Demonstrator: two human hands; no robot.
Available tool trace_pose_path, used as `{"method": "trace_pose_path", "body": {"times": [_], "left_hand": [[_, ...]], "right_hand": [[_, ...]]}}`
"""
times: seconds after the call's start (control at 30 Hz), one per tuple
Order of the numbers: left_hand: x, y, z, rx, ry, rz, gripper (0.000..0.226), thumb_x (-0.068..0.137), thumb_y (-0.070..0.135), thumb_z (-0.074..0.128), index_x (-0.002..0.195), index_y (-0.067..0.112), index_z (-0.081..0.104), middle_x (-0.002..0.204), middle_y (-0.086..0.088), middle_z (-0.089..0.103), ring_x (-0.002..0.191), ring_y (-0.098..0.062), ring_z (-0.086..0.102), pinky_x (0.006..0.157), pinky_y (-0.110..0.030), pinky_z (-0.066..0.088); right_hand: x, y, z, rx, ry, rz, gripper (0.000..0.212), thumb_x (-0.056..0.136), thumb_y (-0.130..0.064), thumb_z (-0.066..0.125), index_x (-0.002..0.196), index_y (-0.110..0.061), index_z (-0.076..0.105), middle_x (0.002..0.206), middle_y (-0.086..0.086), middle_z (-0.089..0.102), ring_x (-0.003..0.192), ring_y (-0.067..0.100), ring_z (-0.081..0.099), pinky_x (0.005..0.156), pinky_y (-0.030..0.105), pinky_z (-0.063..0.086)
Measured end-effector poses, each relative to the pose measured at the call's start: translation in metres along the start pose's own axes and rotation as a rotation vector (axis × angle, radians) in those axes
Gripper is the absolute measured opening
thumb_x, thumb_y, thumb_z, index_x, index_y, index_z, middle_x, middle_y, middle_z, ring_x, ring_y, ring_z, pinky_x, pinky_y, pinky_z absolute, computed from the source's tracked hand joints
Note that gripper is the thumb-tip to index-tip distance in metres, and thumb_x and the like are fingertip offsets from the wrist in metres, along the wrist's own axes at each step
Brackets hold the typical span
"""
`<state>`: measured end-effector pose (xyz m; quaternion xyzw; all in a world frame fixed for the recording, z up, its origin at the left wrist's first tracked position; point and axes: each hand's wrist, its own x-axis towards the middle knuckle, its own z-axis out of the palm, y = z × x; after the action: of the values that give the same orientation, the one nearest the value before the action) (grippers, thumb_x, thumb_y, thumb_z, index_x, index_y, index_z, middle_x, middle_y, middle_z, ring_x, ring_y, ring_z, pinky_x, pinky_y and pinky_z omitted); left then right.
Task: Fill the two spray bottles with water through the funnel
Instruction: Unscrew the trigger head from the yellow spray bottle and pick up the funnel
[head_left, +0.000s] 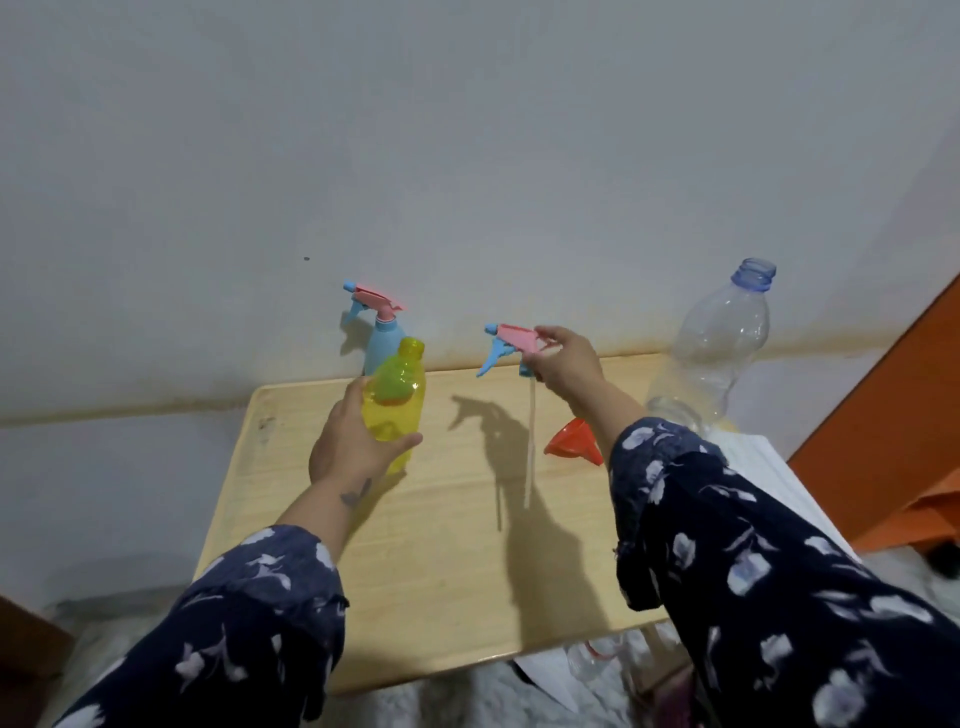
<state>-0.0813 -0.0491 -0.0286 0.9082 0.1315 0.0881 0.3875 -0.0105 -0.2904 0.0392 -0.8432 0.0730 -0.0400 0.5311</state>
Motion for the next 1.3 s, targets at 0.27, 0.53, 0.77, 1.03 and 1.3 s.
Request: {"method": "trace_pose_path", "body": {"times": [0.27, 0.53, 0.77, 1.03, 1.3], "left_hand": [[0.027, 0.032, 0.019, -0.082, 0.012, 0.007, 0.095, 0.063, 0.05, 0.085, 0.141, 0.034, 0.033, 0.135, 0.001, 0.055, 0.12, -0.027, 0.054, 0.086, -0.034, 0.044], [0.04, 0.047, 0.038, -0.09, -0.003, 0.002, 0.098, 0.065, 0.054, 0.083, 0.144, 0.035, 0.029, 0.139, 0.0, 0.052, 0.121, -0.027, 0.053, 0.088, -0.038, 0.045], [0.035, 0.041, 0.057, -0.098, -0.032, -0.029, 0.098, 0.065, 0.053, 0.083, 0.144, 0.033, 0.028, 0.141, -0.001, 0.05, 0.123, -0.028, 0.051, 0.086, -0.038, 0.044], [0.028, 0.024, 0.07, -0.08, -0.077, -0.073, 0.098, 0.066, 0.054, 0.082, 0.144, 0.032, 0.028, 0.142, -0.001, 0.048, 0.125, -0.029, 0.049, 0.088, -0.041, 0.047], [0.009, 0.007, 0.087, -0.163, -0.117, -0.099, 0.097, 0.064, 0.049, 0.086, 0.14, 0.035, 0.027, 0.141, -0.003, 0.048, 0.123, -0.03, 0.049, 0.085, -0.035, 0.044]], "right_hand": [[-0.006, 0.1, 0.028, -0.202, -0.257, 0.248, 0.049, 0.084, -0.006, 0.067, 0.131, -0.012, 0.054, 0.122, 0.01, 0.061, 0.094, 0.02, 0.062, 0.065, 0.02, 0.052], [-0.007, 0.109, 0.029, -0.482, -0.196, 0.086, 0.046, 0.09, -0.024, 0.058, 0.135, -0.018, 0.051, 0.12, 0.008, 0.065, 0.106, 0.024, 0.062, 0.078, 0.027, 0.044], [0.004, 0.103, 0.002, -0.725, 0.256, -0.118, 0.053, 0.086, -0.03, 0.061, 0.134, -0.019, 0.042, 0.127, 0.013, 0.046, 0.113, 0.03, 0.043, 0.09, 0.038, 0.041], [0.008, 0.131, -0.001, -0.447, 0.095, 0.205, 0.103, 0.069, -0.027, 0.084, 0.147, -0.01, 0.019, 0.138, 0.014, 0.045, 0.126, 0.032, 0.045, 0.101, 0.041, 0.042], [0.006, 0.071, 0.015, -0.116, 0.163, 0.029, 0.088, 0.073, -0.033, 0.08, 0.144, -0.012, 0.032, 0.135, 0.008, 0.053, 0.122, 0.025, 0.052, 0.095, 0.03, 0.043]]}}
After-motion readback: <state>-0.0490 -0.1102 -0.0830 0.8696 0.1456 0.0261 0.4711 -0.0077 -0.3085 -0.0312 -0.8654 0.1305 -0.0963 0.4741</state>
